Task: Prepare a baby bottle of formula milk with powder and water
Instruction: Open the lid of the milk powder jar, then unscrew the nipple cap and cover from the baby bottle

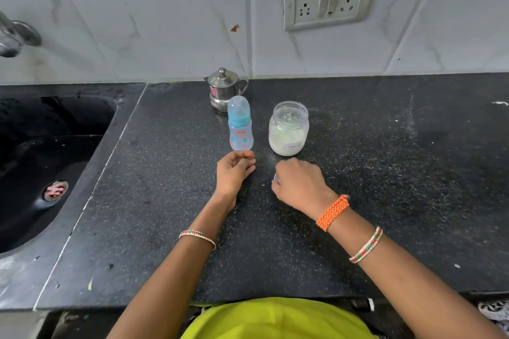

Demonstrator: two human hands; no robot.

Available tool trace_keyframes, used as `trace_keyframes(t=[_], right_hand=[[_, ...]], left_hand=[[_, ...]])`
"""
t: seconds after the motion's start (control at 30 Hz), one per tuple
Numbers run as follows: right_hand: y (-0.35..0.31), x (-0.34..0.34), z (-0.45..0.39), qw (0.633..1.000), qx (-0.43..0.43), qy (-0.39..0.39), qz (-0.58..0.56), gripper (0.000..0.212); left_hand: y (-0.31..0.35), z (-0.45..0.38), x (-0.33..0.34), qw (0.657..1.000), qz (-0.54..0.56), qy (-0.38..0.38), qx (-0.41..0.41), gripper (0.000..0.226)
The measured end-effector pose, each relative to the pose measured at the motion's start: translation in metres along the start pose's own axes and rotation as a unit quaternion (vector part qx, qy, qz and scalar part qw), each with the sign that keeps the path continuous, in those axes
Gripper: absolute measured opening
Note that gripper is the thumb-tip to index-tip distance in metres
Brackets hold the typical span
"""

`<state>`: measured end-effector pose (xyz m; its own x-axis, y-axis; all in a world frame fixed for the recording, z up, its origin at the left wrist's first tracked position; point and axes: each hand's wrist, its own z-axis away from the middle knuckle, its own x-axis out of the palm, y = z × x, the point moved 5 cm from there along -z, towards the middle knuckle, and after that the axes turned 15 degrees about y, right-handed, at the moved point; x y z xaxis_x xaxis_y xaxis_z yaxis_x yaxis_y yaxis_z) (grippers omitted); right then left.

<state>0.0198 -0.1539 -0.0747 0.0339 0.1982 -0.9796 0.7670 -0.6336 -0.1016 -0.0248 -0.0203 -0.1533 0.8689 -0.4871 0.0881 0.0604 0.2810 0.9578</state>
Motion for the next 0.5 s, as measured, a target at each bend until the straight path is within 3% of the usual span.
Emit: trace_keyframes(t=[0.13, 0.27, 0.4, 0.5], right_hand=[[-0.003, -0.045, -0.031, 0.988, 0.025, 0.125, -0.092, 0.018], [-0.013, -0.071, -0.083, 0.959, 0.030, 0.221, -0.172, 0.017], [-0.027, -0.045, -0.126, 0.986, 0.024, 0.091, -0.138, 0.053], [-0.045, -0.037, -0.135, 0.990, -0.015, 0.075, -0.116, 0.048]], left_hand=[[0.028, -0.003, -0.023, 0.988, 0.023, 0.123, 0.096, 0.024], [0.052, -0.023, -0.037, 0.976, -0.017, 0.130, 0.175, 0.023], [0.060, -0.040, -0.026, 0.967, -0.134, 0.035, 0.213, 0.050], [0.065, -0.042, -0.017, 0.951, -0.189, -0.017, 0.243, 0.065]])
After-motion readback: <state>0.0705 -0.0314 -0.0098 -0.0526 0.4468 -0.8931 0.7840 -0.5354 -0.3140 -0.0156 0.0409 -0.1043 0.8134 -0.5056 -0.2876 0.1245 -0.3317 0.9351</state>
